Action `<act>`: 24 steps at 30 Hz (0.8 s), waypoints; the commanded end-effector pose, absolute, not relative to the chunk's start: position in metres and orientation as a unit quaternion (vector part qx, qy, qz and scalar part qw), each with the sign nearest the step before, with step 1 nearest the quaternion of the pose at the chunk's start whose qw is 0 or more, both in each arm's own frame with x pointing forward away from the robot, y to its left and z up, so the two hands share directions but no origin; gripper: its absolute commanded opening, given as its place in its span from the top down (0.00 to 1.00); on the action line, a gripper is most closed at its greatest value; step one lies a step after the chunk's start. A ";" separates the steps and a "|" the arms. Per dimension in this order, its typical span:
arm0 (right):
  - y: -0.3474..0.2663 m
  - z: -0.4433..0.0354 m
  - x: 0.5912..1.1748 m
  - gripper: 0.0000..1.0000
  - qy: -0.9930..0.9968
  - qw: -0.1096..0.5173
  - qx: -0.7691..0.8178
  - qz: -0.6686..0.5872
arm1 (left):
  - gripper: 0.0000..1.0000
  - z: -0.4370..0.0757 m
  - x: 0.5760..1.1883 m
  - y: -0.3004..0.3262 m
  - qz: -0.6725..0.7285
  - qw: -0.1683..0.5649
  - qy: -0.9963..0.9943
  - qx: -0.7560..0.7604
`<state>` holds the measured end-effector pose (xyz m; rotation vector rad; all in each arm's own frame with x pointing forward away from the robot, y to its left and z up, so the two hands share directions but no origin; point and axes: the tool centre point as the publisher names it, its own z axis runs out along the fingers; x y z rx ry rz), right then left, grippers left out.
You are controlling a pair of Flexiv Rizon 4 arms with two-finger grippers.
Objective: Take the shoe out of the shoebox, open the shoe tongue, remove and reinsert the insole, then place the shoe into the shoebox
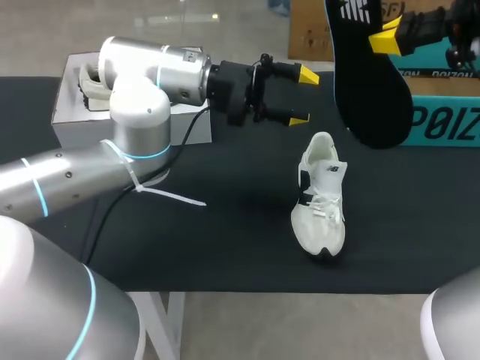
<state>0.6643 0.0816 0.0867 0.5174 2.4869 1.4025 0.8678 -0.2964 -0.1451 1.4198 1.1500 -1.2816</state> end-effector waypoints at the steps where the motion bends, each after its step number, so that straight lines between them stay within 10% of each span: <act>1: 0.083 0.087 0.667 1.00 0.852 0.118 0.178 0.478 | 0.00 -0.146 0.868 -0.298 -0.516 0.440 0.462 0.572; 13: 0.062 0.083 0.677 1.00 0.850 0.106 0.188 0.481 | 0.00 -0.146 0.868 -0.298 -0.516 0.440 0.462 0.572; 24: -0.008 0.011 0.716 1.00 0.755 -0.050 0.283 0.589 | 0.00 -0.146 0.868 -0.298 -0.516 0.440 0.462 0.572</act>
